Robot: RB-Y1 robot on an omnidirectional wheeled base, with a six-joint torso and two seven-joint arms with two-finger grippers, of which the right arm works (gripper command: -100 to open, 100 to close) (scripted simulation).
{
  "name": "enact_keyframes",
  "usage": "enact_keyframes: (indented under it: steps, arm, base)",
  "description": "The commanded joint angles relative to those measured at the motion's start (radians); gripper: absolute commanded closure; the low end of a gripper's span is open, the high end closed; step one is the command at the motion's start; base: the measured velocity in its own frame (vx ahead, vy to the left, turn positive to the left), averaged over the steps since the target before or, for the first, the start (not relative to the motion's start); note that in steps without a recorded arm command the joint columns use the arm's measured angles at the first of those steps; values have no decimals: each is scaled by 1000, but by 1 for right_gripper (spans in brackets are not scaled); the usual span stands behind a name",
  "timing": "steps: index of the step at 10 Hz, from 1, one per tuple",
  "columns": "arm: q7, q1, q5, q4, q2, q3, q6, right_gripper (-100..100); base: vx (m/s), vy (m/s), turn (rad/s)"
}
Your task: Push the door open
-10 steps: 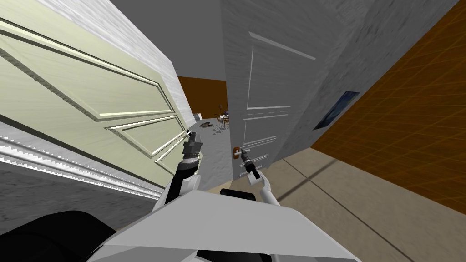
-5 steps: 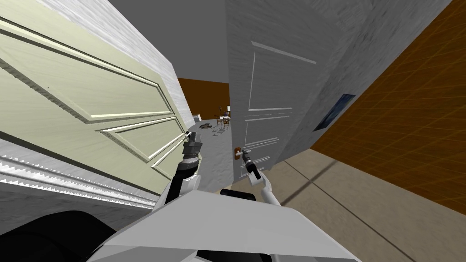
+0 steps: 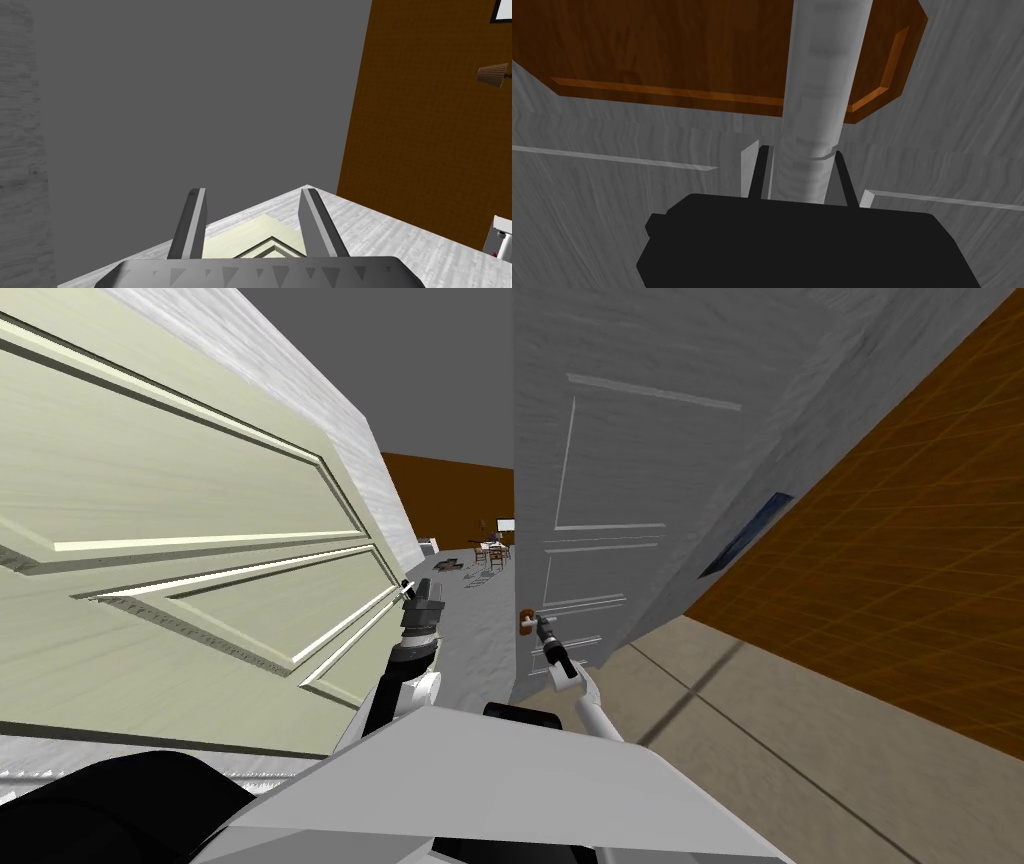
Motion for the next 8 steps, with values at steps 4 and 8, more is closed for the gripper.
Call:
enact_keyframes:
  steps: [4,8]
  arm:
    - [17,-14,-4,15,-5,-66,-8,100]
    - [28,-25,-9,31,-1,-116,-7,100]
  base:
    - [122,126,-68]
    - [106,122,-70]
